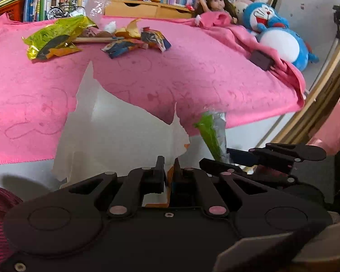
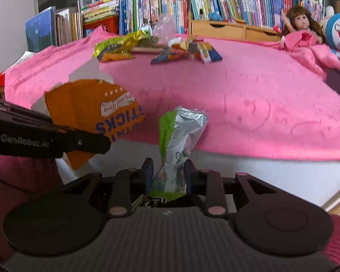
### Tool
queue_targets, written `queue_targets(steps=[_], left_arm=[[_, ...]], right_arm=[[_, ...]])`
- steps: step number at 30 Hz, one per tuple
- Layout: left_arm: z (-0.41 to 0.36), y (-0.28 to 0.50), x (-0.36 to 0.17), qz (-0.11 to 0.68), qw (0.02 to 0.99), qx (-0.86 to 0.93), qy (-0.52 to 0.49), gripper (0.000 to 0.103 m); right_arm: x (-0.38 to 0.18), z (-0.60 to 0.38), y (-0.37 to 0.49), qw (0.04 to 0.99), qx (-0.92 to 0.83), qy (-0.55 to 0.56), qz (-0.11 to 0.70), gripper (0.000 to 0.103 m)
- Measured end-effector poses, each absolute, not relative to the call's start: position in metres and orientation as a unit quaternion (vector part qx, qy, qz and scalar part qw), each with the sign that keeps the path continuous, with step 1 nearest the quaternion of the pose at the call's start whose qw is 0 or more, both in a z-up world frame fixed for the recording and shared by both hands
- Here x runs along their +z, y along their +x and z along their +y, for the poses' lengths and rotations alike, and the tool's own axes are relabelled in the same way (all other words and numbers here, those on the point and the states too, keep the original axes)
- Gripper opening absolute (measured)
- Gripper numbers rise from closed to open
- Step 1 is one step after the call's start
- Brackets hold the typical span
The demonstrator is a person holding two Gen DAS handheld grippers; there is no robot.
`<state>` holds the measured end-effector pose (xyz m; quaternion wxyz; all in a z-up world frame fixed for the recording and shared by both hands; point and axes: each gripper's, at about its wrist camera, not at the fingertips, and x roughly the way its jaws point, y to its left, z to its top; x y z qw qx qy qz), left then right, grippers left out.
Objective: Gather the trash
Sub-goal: 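Carry the box and wrapper down past the table edge toward the black bin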
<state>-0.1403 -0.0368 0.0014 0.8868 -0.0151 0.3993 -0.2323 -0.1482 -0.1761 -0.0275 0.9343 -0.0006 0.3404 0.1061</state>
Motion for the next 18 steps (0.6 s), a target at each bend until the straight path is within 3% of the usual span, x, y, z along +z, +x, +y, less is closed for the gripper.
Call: queue_targets(steps=[18], left_arm=[[-0.065,-0.152,-0.022,0.449,0.849,-0.277,0.027,0.006]], right_arm=[[-0.079,-0.197,-0.138,0.9,0.076,0.051,0.425,0.034]])
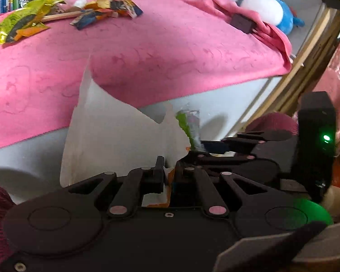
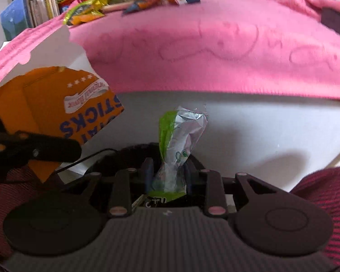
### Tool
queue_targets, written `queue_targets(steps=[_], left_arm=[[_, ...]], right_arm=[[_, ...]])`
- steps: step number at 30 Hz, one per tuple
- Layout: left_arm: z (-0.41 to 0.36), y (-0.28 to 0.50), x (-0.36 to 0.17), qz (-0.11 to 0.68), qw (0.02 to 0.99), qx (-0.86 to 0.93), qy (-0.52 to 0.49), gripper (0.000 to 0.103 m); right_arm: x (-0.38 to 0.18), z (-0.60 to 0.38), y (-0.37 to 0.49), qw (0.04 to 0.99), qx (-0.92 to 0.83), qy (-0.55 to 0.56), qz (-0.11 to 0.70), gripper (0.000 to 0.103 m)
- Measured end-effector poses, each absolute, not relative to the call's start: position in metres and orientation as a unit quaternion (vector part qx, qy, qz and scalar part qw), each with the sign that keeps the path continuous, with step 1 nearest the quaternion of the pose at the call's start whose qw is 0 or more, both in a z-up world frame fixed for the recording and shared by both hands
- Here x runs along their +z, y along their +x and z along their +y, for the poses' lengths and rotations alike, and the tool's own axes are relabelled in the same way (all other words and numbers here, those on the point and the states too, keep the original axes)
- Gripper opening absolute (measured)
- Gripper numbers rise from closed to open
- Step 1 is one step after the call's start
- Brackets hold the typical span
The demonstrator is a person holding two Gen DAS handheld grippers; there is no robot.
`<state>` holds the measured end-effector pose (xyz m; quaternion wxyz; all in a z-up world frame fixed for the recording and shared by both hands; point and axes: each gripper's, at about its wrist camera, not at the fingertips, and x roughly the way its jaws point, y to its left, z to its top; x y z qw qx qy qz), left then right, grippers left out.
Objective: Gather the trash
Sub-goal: 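Carry the box and wrapper down past the table edge toward the black bin, then open the left gripper to drop the box into the bin while the right releases the wrapper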
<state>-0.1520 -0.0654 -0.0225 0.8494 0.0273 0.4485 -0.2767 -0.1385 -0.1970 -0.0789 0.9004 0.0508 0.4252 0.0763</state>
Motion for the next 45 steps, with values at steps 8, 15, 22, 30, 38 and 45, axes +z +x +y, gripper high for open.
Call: queue_targets(steps=[8,15,22,30,38,45], left_arm=[[-0.077,-0.155,-0.034,0.454,0.844,-0.283,0.048,0.005],[-0.075,-0.142,-0.048,0.482,0.827,-0.288,0.025,0.005],[-0.084,-0.138,-0.067,0.505,0.807,-0.305,0.02,0.006],[-0.087,-0.108,-0.112,0.55,0.774,-0.313,-0.013,0.009],[-0.084,-0.09,-0.122,0.545,0.786,-0.291,-0.009,0.046],[-0.08,-0.085,-0.118,0.531,0.803,-0.269,0.004,0.059]], right_arm=[[-0.087,-0.205,-0.14,0.897,0.067,0.054,0.433,0.034],[-0.092,-0.208,-0.14,0.894,0.065,0.058,0.44,0.034],[-0.095,-0.208,-0.13,0.889,0.06,0.069,0.448,0.034],[-0.1,-0.208,-0.123,0.886,0.054,0.074,0.455,0.034],[-0.105,-0.21,-0.12,0.881,0.052,0.08,0.463,0.035],[-0.106,-0.204,-0.113,0.882,0.063,0.079,0.461,0.037]])
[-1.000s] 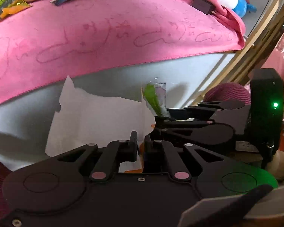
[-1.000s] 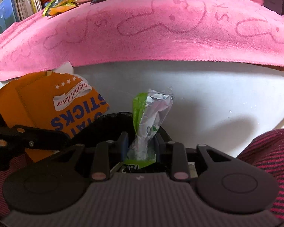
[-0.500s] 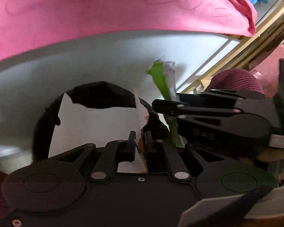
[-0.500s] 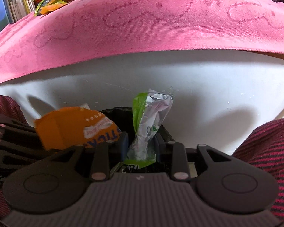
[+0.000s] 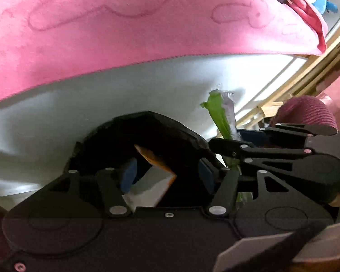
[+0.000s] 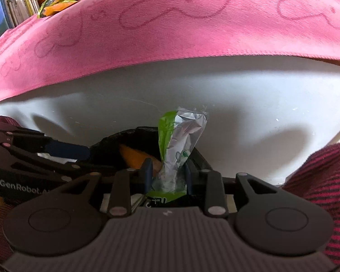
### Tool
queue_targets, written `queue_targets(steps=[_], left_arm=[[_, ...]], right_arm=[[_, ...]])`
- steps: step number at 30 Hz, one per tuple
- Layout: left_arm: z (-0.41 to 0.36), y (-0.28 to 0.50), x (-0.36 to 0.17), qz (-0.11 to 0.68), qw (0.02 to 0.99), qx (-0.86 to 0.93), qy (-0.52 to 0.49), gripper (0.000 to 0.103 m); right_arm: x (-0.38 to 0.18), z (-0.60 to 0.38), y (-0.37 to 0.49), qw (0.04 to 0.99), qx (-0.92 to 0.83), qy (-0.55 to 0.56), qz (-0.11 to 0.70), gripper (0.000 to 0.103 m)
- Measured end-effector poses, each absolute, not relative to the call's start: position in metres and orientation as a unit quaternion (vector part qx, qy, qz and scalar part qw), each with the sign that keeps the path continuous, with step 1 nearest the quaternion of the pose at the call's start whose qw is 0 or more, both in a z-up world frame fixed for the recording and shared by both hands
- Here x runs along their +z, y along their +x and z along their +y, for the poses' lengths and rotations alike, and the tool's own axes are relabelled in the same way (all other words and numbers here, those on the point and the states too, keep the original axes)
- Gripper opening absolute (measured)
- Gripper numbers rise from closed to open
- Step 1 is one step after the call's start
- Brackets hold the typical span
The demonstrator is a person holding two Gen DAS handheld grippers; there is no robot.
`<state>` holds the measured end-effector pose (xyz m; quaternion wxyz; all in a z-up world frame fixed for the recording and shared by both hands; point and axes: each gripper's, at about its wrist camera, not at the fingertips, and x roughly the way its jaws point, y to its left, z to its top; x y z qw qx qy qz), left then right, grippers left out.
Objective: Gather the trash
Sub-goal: 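Open the left gripper to drop the box into the bin while the right releases the wrapper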
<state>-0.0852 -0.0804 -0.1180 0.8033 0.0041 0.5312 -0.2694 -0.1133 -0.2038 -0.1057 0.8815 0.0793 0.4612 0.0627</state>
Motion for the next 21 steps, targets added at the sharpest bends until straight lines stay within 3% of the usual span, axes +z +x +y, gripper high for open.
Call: queue_targets(steps=[3,4,8,21], left_arm=[[-0.075,-0.082,-0.113,0.526,0.81,-0.26,0.005,0.063],[-0.074,-0.082,-0.111,0.523,0.813,-0.256,0.006,0.064],[-0.07,-0.084,-0.1,0.512,0.825,-0.24,0.012,0.068],[-0.051,-0.085,-0.064,0.477,0.848,-0.23,0.002,0.079]], right_arm=[[-0.105,-0.2,-0.11,0.882,0.07,0.076,0.459,0.041],[-0.105,-0.199,-0.109,0.883,0.07,0.076,0.459,0.055],[-0.105,-0.201,-0.107,0.882,0.075,0.088,0.457,0.066],[-0.077,-0.206,-0.117,0.905,0.081,0.077,0.411,0.075]])
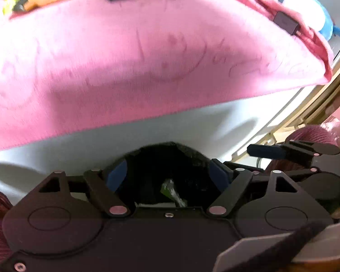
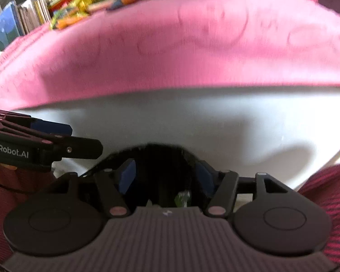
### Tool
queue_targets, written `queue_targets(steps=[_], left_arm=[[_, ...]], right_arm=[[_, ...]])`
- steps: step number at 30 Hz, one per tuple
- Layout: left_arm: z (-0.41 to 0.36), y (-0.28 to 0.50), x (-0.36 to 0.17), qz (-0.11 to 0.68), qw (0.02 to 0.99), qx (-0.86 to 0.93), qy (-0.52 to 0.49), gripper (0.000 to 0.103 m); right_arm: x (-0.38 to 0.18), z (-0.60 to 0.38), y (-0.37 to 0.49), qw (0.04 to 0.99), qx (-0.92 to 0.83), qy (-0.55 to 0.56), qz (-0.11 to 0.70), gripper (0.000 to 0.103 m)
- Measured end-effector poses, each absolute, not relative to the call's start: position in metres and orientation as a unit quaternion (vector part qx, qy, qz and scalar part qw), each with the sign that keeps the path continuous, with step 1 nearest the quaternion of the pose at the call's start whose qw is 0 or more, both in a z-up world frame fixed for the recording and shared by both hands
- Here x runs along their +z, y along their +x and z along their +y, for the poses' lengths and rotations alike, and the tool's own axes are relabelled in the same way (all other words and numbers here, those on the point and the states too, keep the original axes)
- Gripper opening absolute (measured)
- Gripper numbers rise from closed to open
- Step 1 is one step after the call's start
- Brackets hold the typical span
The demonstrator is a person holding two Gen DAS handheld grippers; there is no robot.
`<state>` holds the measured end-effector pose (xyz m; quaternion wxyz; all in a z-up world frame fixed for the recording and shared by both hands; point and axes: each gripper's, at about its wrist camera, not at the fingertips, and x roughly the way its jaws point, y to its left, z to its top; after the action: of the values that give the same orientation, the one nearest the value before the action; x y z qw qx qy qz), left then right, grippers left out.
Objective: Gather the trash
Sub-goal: 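Open the left gripper to drop the box into the bin while the right releases the wrapper, then raise both open grippers back over the remaining wrappers on the towel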
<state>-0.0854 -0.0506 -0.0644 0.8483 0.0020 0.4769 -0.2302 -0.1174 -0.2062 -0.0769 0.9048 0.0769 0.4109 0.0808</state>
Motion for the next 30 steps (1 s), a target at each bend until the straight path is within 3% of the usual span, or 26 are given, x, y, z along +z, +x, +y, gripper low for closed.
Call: queue_targets(steps=[14,30], left_arm=[[-0.019,-0.082,0.033,0.348,0.904,-0.248,-0.03,0.093],[0.032,-0.014,0.046,0.258,0.962,-0.087,-0.032,0.095]], right_arm=[[0.02,-0.221,-0.111,0.96,0.095,0.039,0.262,0.087],[0.034,-0.222,-0.035,0.971,0.041,0.004,0.236,0.088]])
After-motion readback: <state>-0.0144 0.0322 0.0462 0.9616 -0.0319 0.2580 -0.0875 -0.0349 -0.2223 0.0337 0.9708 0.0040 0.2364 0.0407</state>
